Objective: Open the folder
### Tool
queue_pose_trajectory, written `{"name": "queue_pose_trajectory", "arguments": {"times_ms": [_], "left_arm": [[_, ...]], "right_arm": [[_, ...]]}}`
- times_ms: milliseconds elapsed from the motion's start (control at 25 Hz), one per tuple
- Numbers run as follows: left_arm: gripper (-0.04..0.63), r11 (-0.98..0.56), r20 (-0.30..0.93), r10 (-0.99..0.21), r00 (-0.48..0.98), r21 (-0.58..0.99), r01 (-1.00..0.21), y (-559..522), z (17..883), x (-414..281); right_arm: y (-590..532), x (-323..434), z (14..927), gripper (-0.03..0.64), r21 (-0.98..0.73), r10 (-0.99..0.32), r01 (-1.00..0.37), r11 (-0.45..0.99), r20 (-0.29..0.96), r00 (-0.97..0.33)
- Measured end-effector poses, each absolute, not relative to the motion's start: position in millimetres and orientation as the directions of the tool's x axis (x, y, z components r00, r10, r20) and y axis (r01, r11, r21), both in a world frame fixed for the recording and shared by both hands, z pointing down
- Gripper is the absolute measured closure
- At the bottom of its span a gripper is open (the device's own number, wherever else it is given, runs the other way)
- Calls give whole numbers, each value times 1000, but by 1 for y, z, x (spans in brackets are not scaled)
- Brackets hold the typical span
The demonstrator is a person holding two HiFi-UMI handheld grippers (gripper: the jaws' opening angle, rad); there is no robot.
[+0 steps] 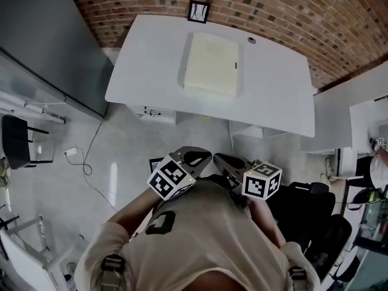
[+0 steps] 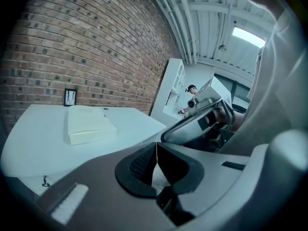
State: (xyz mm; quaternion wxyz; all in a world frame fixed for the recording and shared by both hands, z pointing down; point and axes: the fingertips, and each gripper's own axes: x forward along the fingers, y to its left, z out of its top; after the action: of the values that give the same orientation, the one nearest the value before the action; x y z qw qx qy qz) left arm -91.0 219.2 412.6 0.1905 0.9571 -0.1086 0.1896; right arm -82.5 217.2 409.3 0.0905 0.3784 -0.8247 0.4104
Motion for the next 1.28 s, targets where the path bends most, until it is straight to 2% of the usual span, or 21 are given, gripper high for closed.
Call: {"name": "queue_pose_trajectory", "arguments": {"times_ms": [720, 1280], "left_arm": [[589, -861, 434, -301, 849, 259, -438, 149, 419, -132], [589, -876, 484, -255, 837, 249, -412, 108, 421, -78]], "right_arm": [[152, -113, 413, 611, -620, -444, -636, 460, 459, -769], [112, -60, 418, 611, -697, -481, -605, 386, 407, -776]]}}
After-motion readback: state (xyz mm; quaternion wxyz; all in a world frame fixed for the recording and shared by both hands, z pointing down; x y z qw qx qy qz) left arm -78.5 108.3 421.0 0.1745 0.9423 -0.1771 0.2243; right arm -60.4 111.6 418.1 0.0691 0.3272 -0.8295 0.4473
